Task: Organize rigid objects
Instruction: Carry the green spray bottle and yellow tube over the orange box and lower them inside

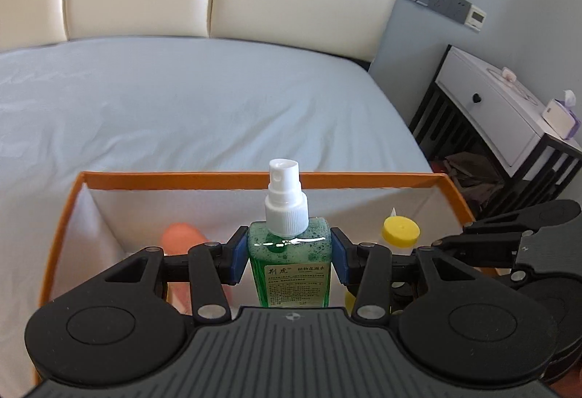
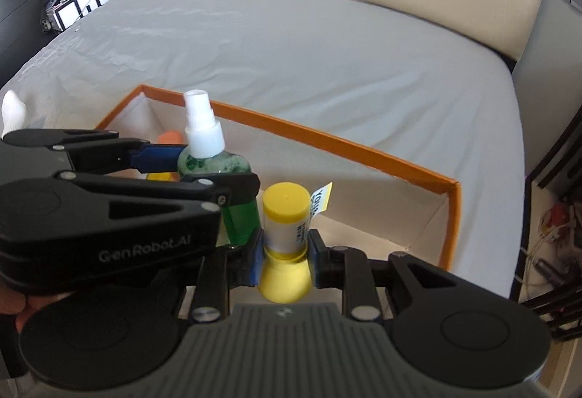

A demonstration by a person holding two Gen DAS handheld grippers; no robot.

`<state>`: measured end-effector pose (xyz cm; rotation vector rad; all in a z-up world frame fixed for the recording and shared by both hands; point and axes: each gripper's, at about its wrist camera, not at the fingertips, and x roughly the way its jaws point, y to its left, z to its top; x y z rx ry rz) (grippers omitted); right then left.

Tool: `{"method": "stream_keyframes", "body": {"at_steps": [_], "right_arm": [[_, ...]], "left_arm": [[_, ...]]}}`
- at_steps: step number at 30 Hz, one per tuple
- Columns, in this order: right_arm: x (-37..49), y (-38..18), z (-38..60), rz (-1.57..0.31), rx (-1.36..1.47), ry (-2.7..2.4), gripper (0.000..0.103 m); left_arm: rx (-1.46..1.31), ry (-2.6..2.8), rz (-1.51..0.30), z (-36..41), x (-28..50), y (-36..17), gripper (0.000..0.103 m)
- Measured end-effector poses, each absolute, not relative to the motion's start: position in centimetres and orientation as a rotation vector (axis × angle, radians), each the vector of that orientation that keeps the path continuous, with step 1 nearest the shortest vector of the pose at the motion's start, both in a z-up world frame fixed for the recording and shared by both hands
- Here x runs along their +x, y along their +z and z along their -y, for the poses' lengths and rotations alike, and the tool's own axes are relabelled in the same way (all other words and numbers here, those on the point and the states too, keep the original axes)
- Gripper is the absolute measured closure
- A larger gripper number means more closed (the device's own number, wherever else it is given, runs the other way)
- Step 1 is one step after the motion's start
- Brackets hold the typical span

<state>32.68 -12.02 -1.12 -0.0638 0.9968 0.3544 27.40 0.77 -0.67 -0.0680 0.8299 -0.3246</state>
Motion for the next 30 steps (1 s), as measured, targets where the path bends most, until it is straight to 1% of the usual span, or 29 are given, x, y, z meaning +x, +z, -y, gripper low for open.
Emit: {"method": "stream_keyframes", "body": {"at_steps": [12,15,18,22,23,25,28,29,30], "right_arm": [[34.7,-3.4,12.6,-1.064,-0.081,0.352,0.080],[34.2,-3.3,12.2,-1.057,-0.095,0.356,0.080],[34.0,-3.2,12.0,-1.059,-0.095,0.357,0.080],[34.4,-3.2,11.8,-1.060,-0.093,0.353,0.080],[34.6,-3.3,11.7,-1.059,-0.091,0.351,0.080],[34.5,-3.4,11.7,-1.056,-0.086,0.347,0.080],[34.5,-3.5,11.8,-1.054,-0.078,0.347,0.079],[34.5,-3.5,11.7,-1.050,-0.078,0.344,0.079],[34.6,-3.5,11.5,-1.045,-0.077,0.339,0.079]], "left_arm": [[0.079,-0.272,-0.903,1.6,28.6,-2.2,0.052],[0.111,-0.247,-0.911,1.8,28.6,-2.2,0.050],[0.111,-0.247,-0.924,1.5,28.5,-2.1,0.045],[0.053,-0.278,-0.910,0.7,28.0,-1.1,0.033],[0.034,-0.285,-0.899,0.5,28.1,-0.7,0.032],[-0.002,-0.284,-0.873,-0.1,27.6,0.2,0.028],[-0.053,-0.293,-0.849,-1.1,26.9,1.1,0.029],[-0.070,-0.297,-0.843,-1.5,26.6,1.3,0.030],[-0.083,-0.304,-0.839,-1.9,26.2,1.5,0.034]]}}
